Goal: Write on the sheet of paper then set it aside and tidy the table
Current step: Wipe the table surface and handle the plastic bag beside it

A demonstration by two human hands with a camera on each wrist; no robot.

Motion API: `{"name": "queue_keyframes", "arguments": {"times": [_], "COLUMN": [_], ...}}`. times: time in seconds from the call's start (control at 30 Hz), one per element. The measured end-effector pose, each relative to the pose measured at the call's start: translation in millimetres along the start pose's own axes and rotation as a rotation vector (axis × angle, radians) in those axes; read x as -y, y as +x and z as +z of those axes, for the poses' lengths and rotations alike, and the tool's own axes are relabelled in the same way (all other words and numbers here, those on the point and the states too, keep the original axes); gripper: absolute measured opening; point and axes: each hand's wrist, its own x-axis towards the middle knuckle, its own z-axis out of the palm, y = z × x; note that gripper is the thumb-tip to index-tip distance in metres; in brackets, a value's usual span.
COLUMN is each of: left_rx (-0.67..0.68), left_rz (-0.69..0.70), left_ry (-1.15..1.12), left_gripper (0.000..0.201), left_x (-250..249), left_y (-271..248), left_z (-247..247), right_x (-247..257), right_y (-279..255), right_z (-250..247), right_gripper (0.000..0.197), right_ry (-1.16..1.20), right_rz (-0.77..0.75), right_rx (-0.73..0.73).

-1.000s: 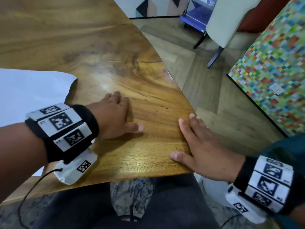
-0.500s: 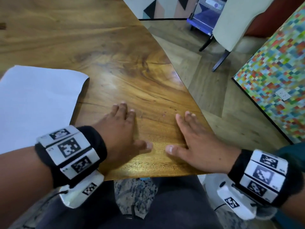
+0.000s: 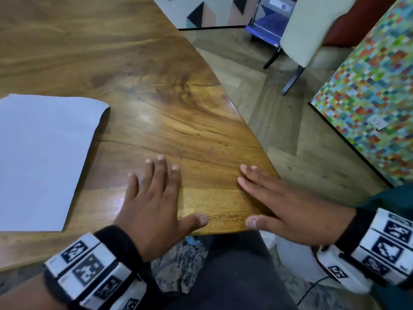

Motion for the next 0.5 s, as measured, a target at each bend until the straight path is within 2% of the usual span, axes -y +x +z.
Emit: {"name": "queue_keyframes", "arguments": {"times": [0.07, 0.17, 0.23, 0.27, 0.3, 0.37, 0.43, 0.5], "left_rx": [-0.021, -0.016, -0.008, -0.014, -0.022, -0.025, 0.018, 0.051], "left_rz": [0.093, 0.261, 0.268, 0.256, 0.249, 0.257, 0.254, 0.239], "left_ry": [0.011, 0.015, -0.037, -0.042, -0.03, 0.028, 0.088, 0.155], "left_gripper": [0.123, 0.117, 0.116, 0.115, 0.115, 0.113, 0.107, 0.099], "left_x": [-22.5, -55.6, -69.7, -74.3, -77.8, -89.3, -107.5, -129.7], "left_y": [7.3, 14.9, 22.8, 27.1, 32.8, 45.2, 60.6, 79.5], "left_z": [2.8, 3.4, -3.7, -9.1, -13.9, -24.2, -37.3, -53.1], "right_x": [-12.9, -57.3, -98.4, -120.6, -140.3, -171.4, -190.3, -201.8], "right_y": [-9.6, -18.3, -16.1, -10.8, -4.3, 12.3, 31.0, 47.6], "right_z": [-7.6, -2.5, 21.6, 42.1, 64.5, 114.2, 158.1, 191.5], "right_gripper": [0.08, 0.062, 0.044, 0.039, 0.037, 0.043, 0.056, 0.058], "right_ry": [0.162, 0.506, 0.778, 0.841, 0.872, 0.938, 1.04, 1.096], "right_rz": [0.029, 0.167, 0.282, 0.36, 0.451, 0.612, 0.701, 0.79], "right_rx": [-0.111, -0.447, -0.653, -0.705, -0.714, -0.635, -0.529, -0.42]}}
